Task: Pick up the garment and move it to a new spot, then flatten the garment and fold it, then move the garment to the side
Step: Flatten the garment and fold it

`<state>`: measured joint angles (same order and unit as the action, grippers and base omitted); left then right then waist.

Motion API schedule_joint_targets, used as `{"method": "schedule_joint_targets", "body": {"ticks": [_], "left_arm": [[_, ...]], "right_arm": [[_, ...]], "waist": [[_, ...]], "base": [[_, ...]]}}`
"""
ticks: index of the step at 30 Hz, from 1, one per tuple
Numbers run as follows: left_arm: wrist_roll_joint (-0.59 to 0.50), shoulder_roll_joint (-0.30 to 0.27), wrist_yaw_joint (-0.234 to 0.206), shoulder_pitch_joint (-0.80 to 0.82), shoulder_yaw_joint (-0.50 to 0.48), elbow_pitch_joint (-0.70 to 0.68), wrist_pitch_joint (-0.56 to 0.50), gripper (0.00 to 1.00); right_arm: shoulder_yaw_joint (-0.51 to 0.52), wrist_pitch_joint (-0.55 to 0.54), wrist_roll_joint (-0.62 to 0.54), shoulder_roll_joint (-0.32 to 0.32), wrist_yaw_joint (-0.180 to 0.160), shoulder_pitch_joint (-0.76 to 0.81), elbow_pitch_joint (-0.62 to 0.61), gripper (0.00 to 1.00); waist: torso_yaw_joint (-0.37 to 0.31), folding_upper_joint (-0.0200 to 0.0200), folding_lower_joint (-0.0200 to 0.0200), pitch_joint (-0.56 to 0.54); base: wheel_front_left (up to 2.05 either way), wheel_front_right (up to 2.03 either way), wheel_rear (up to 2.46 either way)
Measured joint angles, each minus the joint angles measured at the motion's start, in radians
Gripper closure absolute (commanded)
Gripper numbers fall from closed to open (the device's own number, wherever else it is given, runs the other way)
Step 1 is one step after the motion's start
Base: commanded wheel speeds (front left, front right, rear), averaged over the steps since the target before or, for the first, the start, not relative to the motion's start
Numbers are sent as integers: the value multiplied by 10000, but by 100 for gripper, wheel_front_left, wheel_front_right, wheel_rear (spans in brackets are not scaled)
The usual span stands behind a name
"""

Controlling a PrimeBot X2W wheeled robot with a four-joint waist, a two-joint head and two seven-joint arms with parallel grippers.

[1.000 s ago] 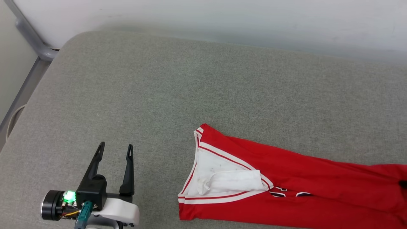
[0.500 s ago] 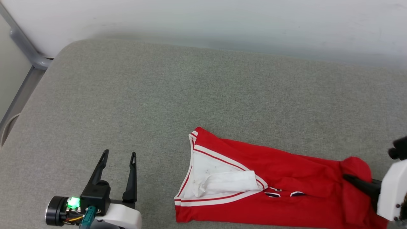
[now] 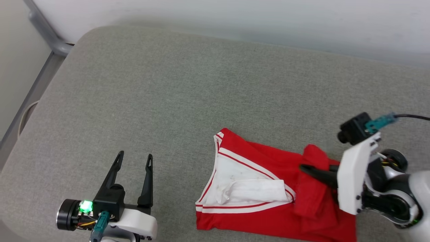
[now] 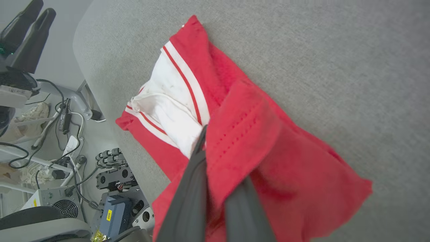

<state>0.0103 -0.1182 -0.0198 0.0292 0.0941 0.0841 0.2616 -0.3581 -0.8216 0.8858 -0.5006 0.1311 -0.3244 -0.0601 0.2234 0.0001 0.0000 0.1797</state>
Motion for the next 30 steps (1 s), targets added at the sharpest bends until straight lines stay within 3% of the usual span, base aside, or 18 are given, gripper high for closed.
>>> {"method": "schedule_joint_targets", "body": {"ticks": [7,18,27,28,29,30], "left_arm": [[-2,84,27,240,146,56,0,0],[6,284,69,639,332,121,0,0],[15,355,23,776,368,148,0,0],[15,355,19,776,353,155,0,0],[13,355,17,775,345,169,0,0],[12,353,17,774,341,186,0,0]], "right_arm": [[-1417,245,-171,644,0,-1374,775,100],[-2961,1229,-345,1532,0,-3013,3223,100],[-4029,1697,-466,1710,4,-3526,4765,98],[-4052,1818,-420,1739,4,-3527,4834,58],[-4098,1944,-380,1739,4,-3527,4851,0],[-4136,2151,-334,1716,4,-3526,4824,0]], "waist": [[352,-1,0,292],[836,0,1,777],[951,0,0,1037],[927,0,1,1017],[896,0,1,985],[866,0,1,936]], "base": [[0,0,0],[0,0,0],[0,0,0],[0,0,0],[0,0,0],[0,0,0]]}}
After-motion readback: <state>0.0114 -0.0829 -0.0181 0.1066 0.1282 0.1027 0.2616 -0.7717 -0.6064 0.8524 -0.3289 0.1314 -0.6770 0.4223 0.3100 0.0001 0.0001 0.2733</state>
